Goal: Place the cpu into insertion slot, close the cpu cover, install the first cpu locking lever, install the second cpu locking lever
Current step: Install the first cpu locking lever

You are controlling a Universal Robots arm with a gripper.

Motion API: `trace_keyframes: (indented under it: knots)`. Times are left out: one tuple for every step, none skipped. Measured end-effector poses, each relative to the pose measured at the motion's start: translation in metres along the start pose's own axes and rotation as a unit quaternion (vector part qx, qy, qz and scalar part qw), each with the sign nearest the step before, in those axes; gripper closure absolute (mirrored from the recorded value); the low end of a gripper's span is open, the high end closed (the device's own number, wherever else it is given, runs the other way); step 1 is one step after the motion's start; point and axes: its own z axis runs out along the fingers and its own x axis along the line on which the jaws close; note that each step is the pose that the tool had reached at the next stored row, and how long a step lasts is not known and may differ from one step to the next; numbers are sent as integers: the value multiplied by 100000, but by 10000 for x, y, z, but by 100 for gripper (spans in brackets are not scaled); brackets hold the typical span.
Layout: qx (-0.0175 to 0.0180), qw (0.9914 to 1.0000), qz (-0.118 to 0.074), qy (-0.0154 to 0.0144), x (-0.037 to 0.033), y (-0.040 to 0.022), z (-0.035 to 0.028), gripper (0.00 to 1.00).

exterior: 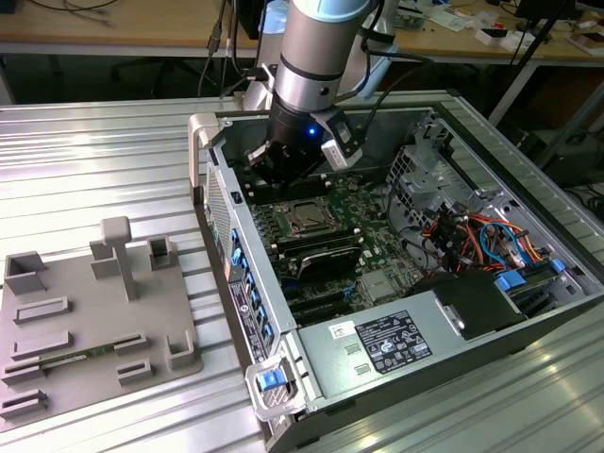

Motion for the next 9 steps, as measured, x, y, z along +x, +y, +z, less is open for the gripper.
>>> trace_keyframes:
  knots:
    - [15, 100000, -8, -134, -1, 19, 0, 89]
    - [40, 100000, -12, -279, -2, 41, -1, 89]
    - [70, 99999, -11, -401, -2, 56, -4, 89]
    - [90, 99999, -12, -502, -2, 64, -9, 89]
    - [106, 99998, -15, -596, -3, 74, -16, 89]
    - [117, 99998, -19, -692, -4, 82, -23, 89]
    - [118, 99996, -27, -864, -5, 93, -37, 89]
    - [119, 99996, -31, -905, -6, 95, -39, 89]
    - [122, 99996, -33, -918, -6, 95, -40, 89]
